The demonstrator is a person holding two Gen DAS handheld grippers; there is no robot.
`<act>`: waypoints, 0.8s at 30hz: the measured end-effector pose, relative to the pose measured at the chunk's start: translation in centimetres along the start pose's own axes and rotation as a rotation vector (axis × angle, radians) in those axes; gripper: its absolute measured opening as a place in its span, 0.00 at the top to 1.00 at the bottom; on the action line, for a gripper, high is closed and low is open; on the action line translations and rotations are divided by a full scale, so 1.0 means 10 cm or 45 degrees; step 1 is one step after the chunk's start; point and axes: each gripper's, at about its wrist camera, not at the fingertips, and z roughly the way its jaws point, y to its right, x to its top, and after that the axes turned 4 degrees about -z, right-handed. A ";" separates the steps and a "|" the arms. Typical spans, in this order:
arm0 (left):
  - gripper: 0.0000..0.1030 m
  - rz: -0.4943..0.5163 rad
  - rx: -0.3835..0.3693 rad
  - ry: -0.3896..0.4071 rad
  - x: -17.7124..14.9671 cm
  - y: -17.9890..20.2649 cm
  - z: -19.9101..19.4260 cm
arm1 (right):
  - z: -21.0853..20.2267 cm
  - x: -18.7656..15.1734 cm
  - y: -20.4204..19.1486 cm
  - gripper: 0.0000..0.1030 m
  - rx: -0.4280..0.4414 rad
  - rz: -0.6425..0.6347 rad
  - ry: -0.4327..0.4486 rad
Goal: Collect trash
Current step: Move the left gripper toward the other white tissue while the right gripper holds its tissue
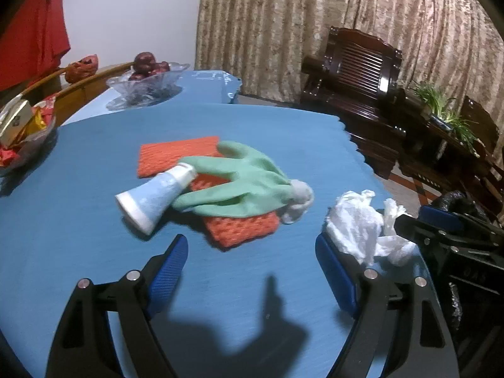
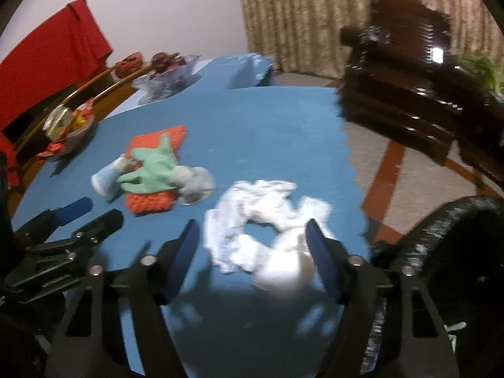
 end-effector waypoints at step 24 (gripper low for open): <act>0.21 -0.076 0.094 0.010 -0.03 -0.40 -0.18 | 0.12 -0.05 -0.60 0.79 0.283 -0.126 -0.098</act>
